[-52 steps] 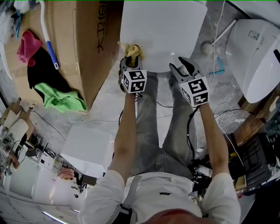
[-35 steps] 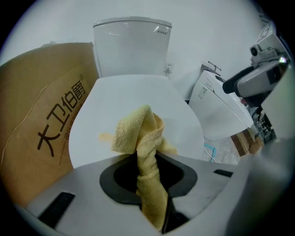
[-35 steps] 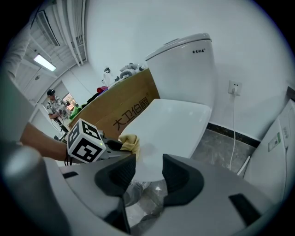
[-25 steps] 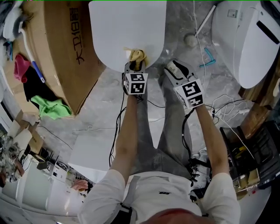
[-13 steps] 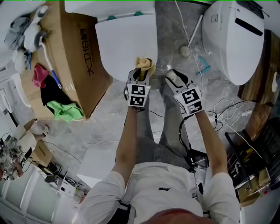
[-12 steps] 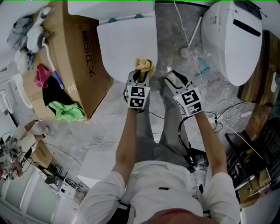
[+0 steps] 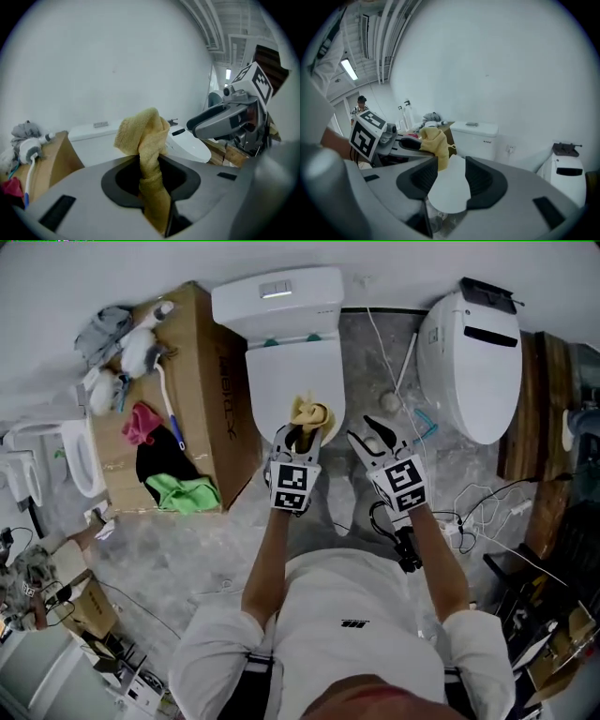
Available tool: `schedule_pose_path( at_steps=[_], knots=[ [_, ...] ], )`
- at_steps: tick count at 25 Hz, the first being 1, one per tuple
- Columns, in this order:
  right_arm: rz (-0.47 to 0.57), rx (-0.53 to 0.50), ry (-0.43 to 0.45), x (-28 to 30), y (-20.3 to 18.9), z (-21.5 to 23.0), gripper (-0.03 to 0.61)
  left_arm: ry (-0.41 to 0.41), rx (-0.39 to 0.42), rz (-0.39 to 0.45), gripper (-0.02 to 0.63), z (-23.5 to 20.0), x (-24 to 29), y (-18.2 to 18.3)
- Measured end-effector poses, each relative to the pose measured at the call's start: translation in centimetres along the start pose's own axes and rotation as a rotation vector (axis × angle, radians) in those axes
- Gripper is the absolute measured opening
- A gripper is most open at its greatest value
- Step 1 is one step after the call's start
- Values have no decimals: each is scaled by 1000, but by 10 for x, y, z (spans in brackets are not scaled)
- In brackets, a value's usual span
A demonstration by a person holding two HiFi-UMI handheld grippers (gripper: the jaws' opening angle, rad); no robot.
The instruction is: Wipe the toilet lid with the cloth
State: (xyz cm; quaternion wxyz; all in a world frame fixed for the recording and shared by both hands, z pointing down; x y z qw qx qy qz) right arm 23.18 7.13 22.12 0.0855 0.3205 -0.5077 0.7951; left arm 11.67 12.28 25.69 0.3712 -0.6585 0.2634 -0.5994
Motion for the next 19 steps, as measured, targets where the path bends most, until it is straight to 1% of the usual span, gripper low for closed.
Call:
schedule_pose_path(
  at_steps=[4,8,12,19],
  knots=[
    [74,-7,-52,-27,40,-29,199,-7,36,75,106,-11,-47,38],
    [124,14,-89,-42,63,-53,199,-13,63,143,106,-23,-82,64],
    [159,-10,-114,-48,86,-74,199,-18,85,192,106,-34,-108,84],
    [213,-91,-133,-58,123,-114,199,-17,91,245,106,-49,-146,101]
  ],
)
Point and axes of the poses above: the fingertips, and each gripper's own axes: x forward along the fingers, z to its right, y out of its top, the point moved 4 cm from there along -x, backward along the fingers, and after that the axes turned 6 degrees about x, right-handed, at the moved point
